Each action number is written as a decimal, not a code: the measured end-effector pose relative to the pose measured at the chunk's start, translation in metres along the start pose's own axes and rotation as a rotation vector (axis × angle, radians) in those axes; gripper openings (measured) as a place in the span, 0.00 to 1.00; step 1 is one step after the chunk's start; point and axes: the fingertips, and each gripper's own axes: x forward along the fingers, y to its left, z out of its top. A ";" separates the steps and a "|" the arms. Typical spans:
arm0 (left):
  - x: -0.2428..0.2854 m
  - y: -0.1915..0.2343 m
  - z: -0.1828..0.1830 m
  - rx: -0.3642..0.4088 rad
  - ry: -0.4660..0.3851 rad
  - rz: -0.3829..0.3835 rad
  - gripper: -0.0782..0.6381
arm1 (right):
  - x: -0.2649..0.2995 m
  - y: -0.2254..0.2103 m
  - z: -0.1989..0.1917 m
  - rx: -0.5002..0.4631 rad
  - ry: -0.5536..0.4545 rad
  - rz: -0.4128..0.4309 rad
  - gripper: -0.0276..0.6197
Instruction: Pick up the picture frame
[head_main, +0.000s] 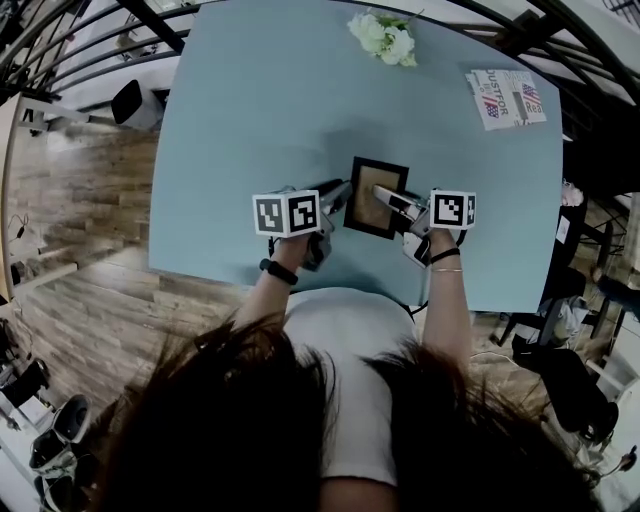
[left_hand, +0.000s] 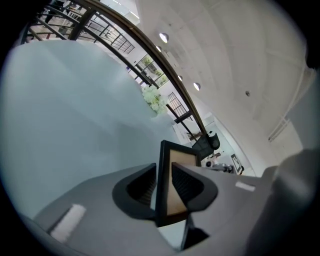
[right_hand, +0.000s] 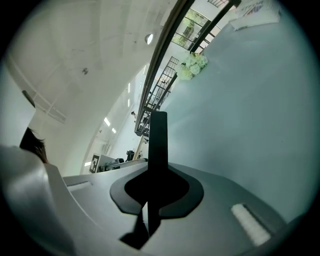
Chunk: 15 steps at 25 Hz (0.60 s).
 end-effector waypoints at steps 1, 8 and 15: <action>-0.002 -0.003 0.001 0.007 -0.009 -0.003 0.32 | -0.002 0.003 0.000 -0.011 -0.005 -0.001 0.06; -0.019 -0.023 0.015 0.079 -0.069 -0.008 0.32 | -0.014 0.027 0.003 -0.091 -0.033 0.000 0.06; -0.043 -0.049 0.034 0.156 -0.152 -0.033 0.32 | -0.028 0.053 0.011 -0.225 -0.079 -0.044 0.06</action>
